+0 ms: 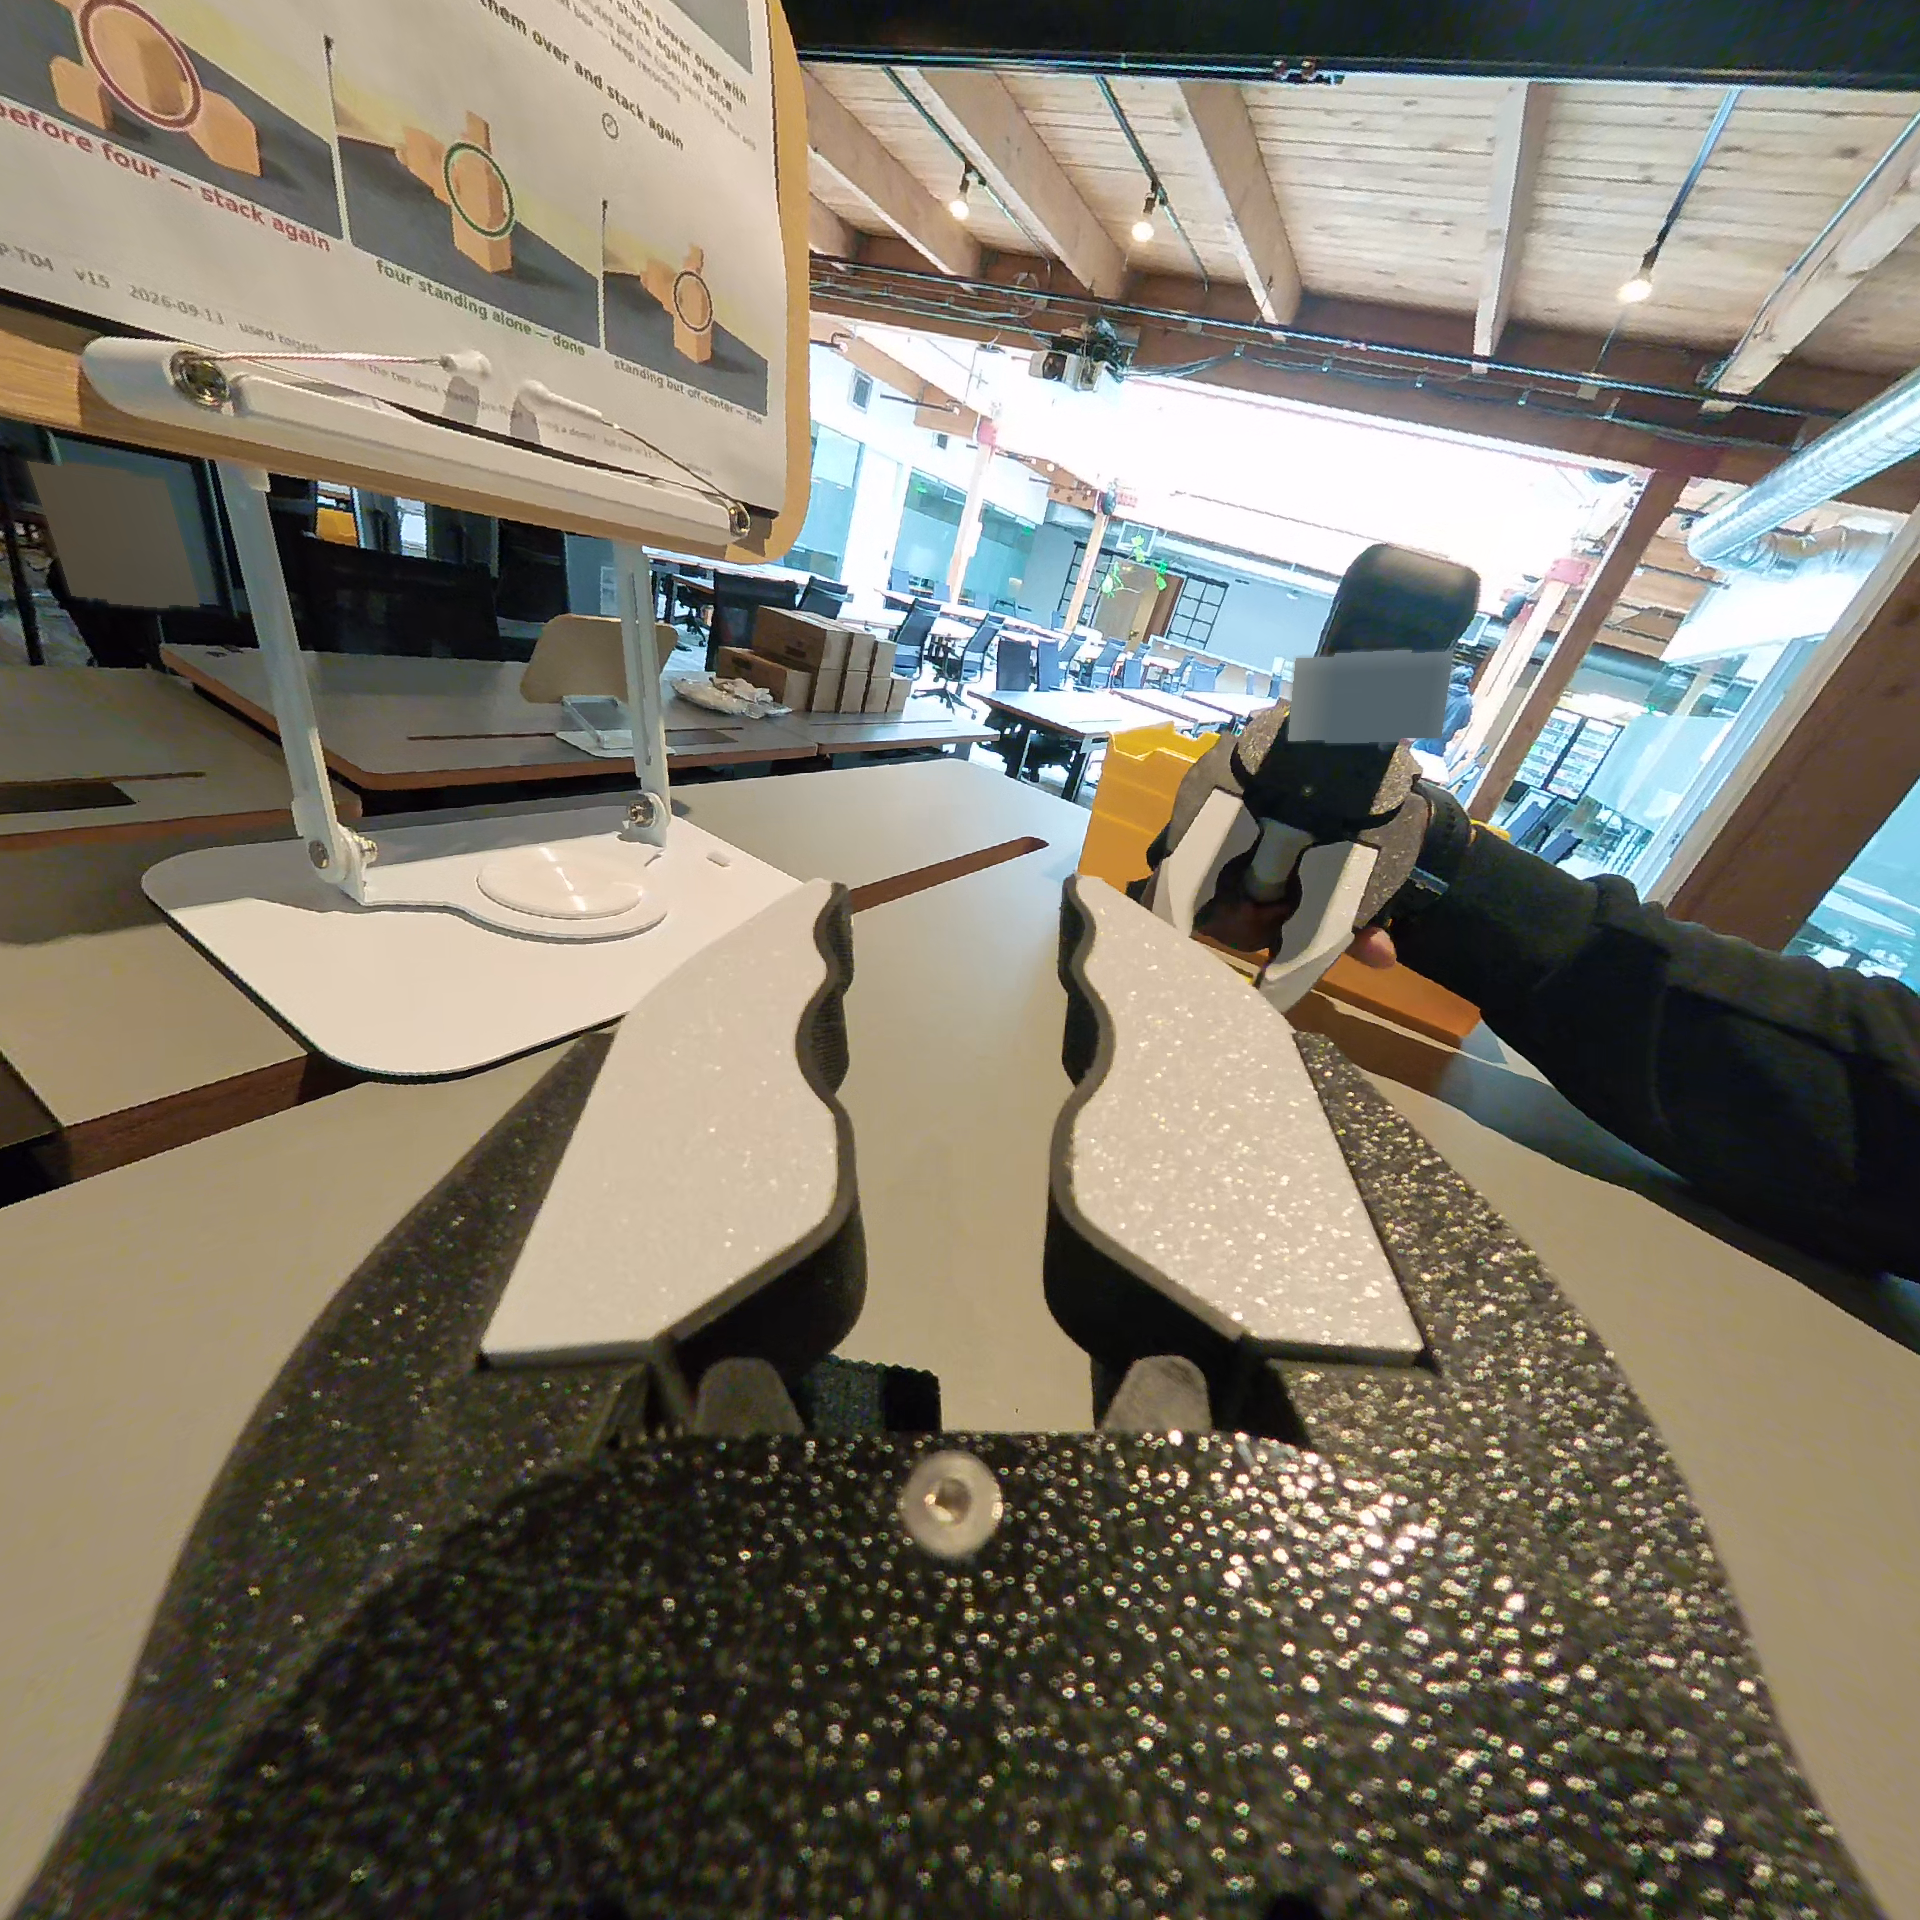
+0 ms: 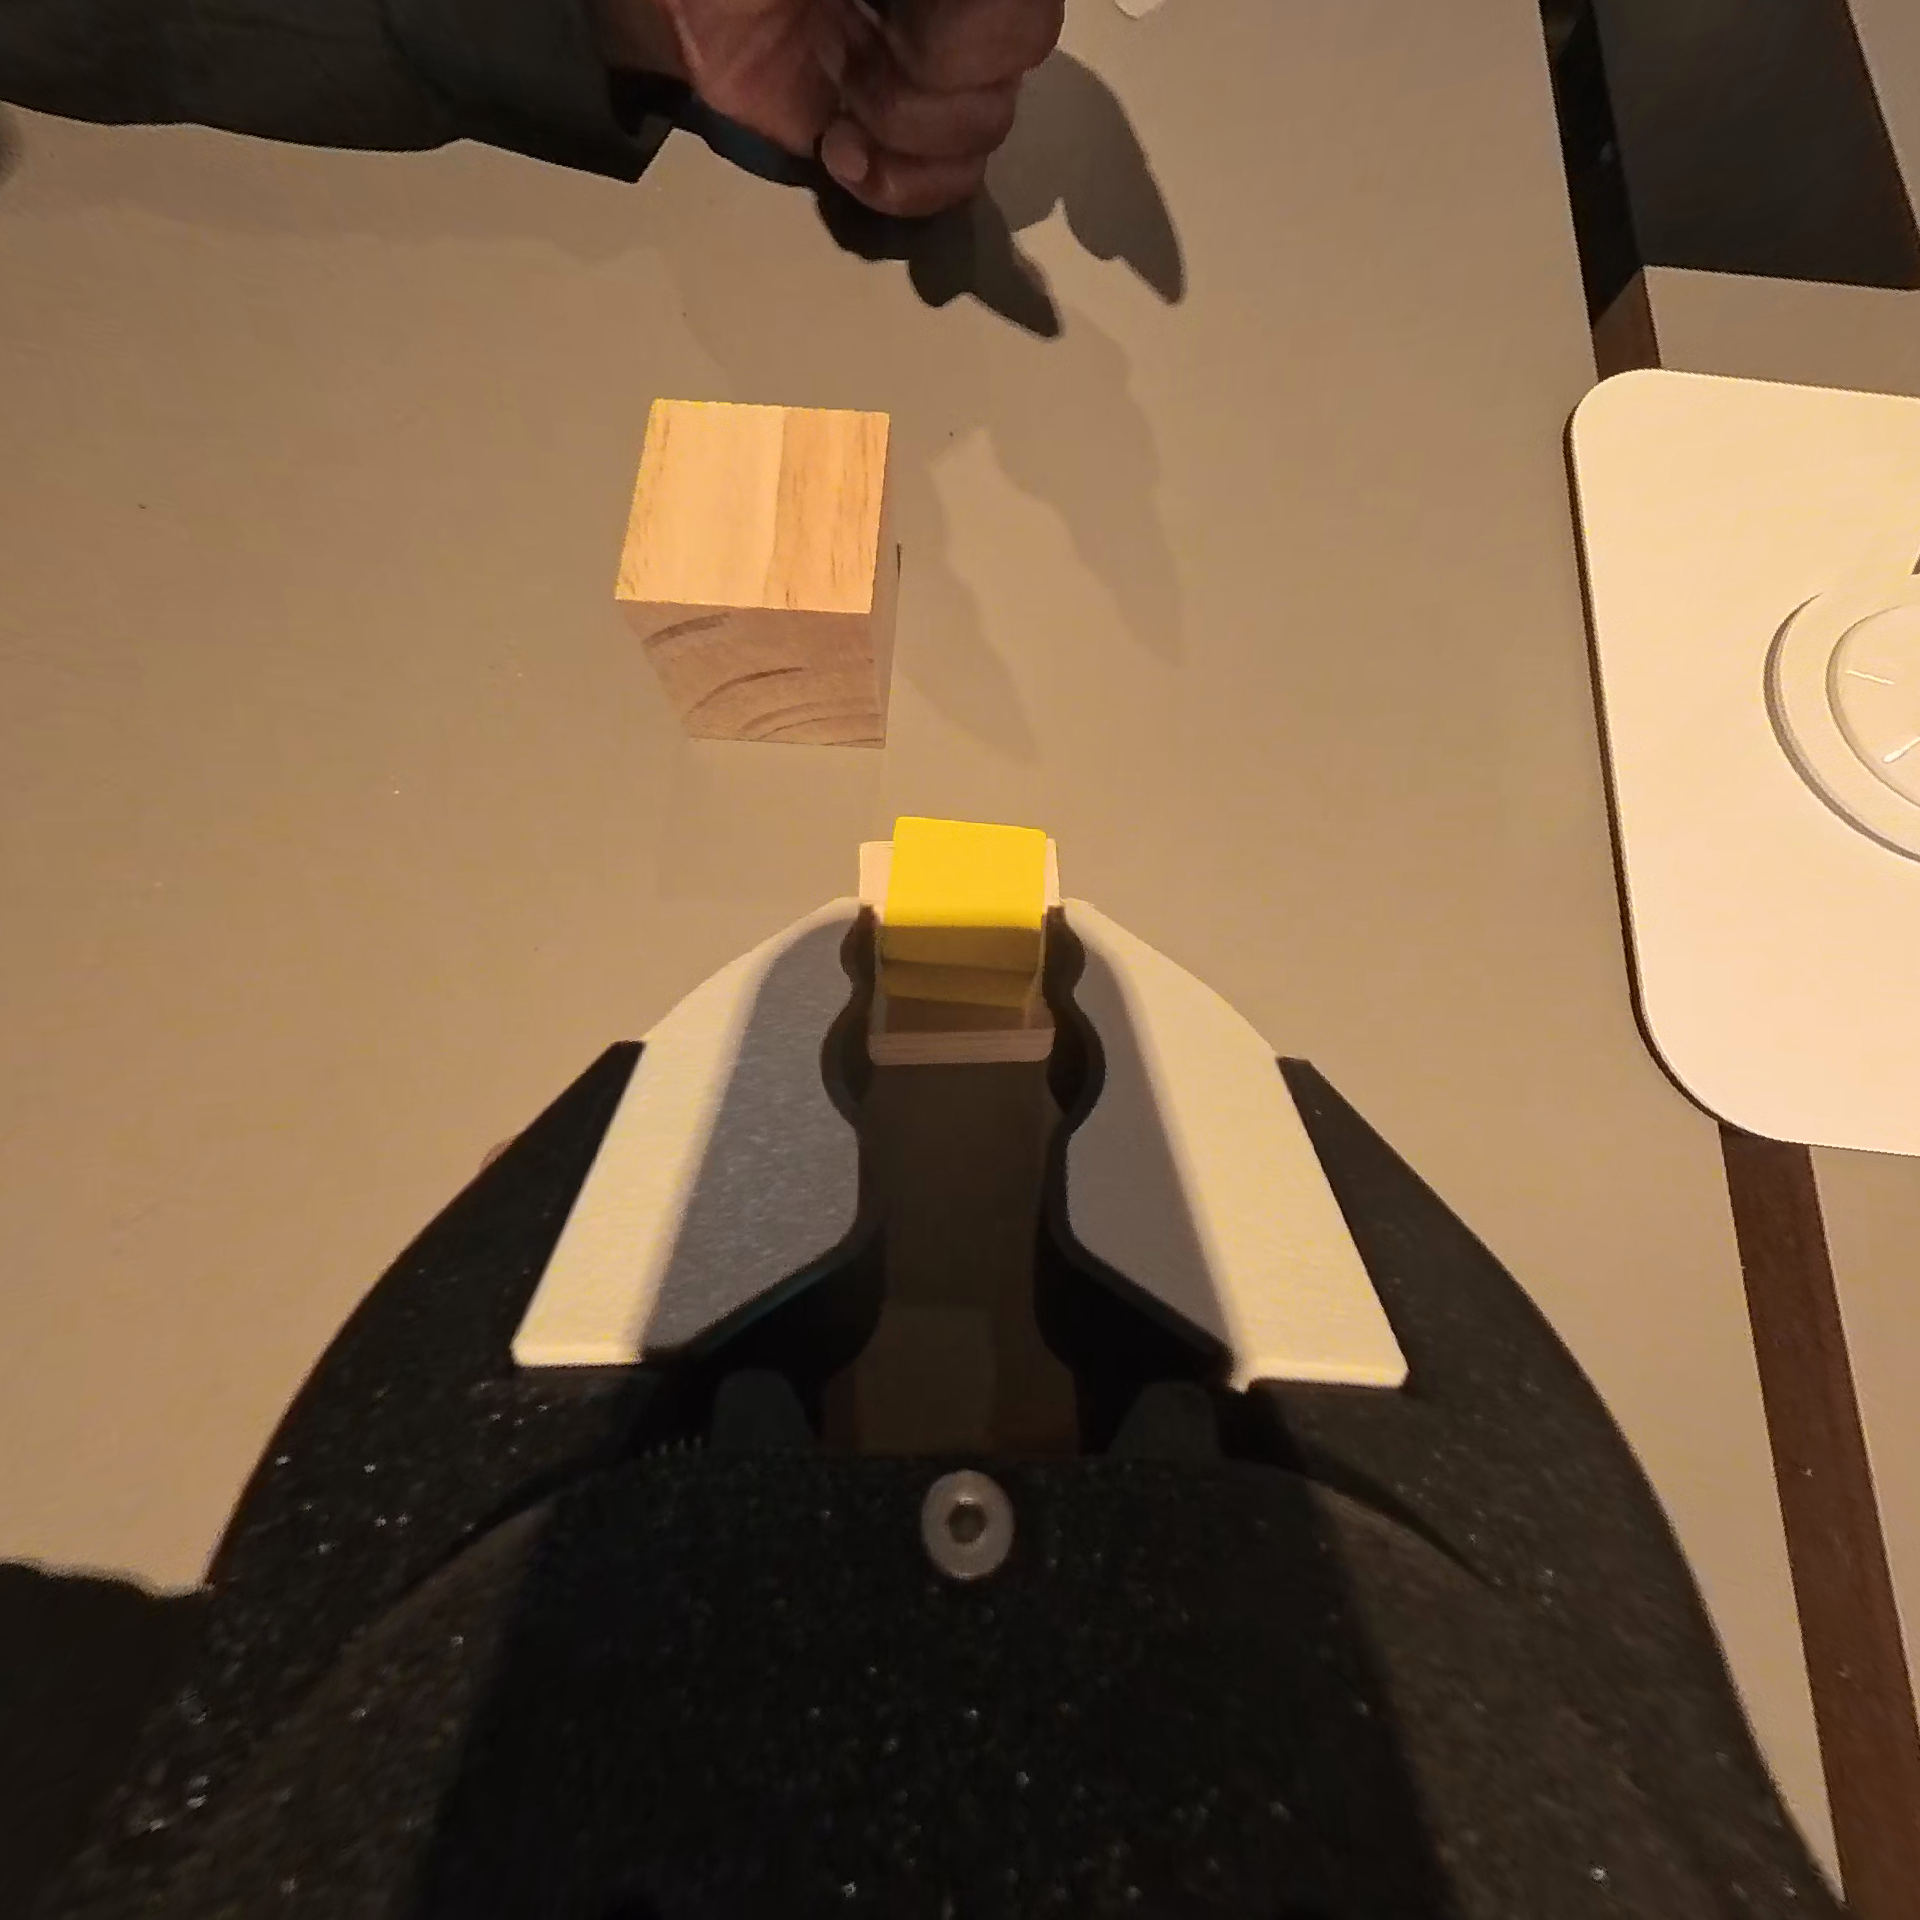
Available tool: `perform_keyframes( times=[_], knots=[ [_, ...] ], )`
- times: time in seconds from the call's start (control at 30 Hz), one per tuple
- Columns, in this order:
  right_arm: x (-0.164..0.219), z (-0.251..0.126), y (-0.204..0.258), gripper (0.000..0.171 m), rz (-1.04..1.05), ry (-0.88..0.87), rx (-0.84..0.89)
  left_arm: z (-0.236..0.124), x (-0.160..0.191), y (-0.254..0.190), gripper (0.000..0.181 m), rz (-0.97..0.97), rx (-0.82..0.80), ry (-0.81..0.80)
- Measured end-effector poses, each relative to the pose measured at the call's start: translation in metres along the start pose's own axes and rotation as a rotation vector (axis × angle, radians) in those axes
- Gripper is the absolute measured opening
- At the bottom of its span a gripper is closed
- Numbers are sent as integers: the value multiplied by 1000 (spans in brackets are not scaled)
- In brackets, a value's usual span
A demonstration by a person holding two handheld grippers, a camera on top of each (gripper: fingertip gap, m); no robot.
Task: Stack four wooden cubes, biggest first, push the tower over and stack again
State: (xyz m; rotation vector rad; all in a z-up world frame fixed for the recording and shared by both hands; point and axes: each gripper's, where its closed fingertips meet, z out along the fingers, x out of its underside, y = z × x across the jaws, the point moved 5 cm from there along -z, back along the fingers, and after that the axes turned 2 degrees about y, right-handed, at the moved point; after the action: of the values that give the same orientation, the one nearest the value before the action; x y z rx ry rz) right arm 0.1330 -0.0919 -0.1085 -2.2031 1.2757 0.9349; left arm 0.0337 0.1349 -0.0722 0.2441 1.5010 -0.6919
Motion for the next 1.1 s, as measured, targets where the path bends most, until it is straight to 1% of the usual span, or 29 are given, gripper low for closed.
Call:
perform_keyframes(
  times=[0.1,0.33,0.43,0.57,0.63,0.77,0.8,0.83,0.9,0.97,1.03,1.1],
  knots=[
    [0,1,0,35,6,-4,-2,0,0,0,38,-1,1,1],
    [-4,-8,2,53,48,-59,-21,-1,-1,0,37,-4,5,-7],
    [-18,-17,7,69,69,-101,-21,-1,-1,0,37,-3,9,-13],
    [-43,-33,14,75,69,-180,55,-2,-1,0,37,-4,11,-15],
    [-47,-38,15,73,85,-205,155,-2,-2,0,37,-3,12,-21],
    [-31,-42,6,58,238,-260,563,-4,-3,-1,37,2,12,-38],
    [-24,-44,10,58,284,-291,673,-5,-3,-1,37,3,12,-39],
    [-14,-46,16,53,343,-314,783,-5,-3,-1,37,3,11,-39],
    [4,-50,37,54,446,-333,937,-4,-2,-1,38,1,11,-36],
    [12,-52,61,47,535,-315,1012,-4,-2,0,38,-2,10,-32],
    [11,-44,77,46,630,-265,959,-3,-2,0,38,0,8,-32],
    [12,-32,86,55,672,-173,928,-3,-2,0,37,1,6,-32]
  ],
)
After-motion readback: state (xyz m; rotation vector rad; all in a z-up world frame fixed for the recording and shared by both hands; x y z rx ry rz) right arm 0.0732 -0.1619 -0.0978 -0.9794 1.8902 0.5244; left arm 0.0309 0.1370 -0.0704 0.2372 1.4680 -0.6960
